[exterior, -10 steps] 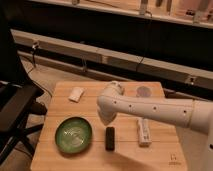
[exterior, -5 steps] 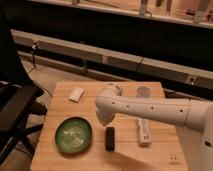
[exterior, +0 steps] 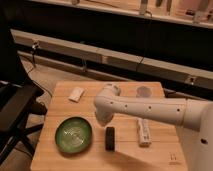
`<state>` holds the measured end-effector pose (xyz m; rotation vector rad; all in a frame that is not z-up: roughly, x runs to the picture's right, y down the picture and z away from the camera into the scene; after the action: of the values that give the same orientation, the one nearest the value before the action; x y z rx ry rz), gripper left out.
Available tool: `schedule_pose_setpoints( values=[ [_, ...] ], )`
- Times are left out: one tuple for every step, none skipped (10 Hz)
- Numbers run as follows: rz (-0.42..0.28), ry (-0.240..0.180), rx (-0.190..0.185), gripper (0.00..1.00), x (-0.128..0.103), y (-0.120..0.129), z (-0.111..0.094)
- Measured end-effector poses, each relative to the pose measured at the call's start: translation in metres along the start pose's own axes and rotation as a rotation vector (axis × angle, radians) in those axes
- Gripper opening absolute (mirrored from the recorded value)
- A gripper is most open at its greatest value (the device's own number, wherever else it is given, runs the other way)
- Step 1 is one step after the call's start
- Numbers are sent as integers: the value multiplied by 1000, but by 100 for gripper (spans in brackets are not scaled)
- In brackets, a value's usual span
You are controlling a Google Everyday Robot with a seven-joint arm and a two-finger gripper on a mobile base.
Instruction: Push the ceramic bowl across the table
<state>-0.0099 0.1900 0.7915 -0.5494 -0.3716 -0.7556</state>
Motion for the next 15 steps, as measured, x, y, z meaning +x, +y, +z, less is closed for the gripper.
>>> schedule_pose_setpoints(
  values=[
    [-9, -5, -2, 1, -2, -1, 2],
    [-18, -9, -2, 1, -4, -3, 4],
    [-29, -15, -4, 1, -6, -6, 6],
    [-35, -18, -4, 1, -7, -7, 7],
    [-39, -19, -5, 1, -8, -7, 7],
    [-45, -23, -10, 1, -8, -7, 9],
    [-54, -28, -12, 1, -10, -8, 10],
    [-58, -32, -13, 1, -11, -9, 12],
    [-65, -37, -14, 1, -13, -11, 13],
    [-70, -39, -15, 1, -14, -12, 14],
    [-74, -41, -18, 1, -15, -12, 15],
    [-77, -42, -20, 1, -15, -12, 15],
    [-83, -46, -22, 1, -18, -14, 16],
    [-89, -50, -24, 1, -20, -16, 17],
    [-93, -52, -24, 1, -22, -18, 17]
  ],
)
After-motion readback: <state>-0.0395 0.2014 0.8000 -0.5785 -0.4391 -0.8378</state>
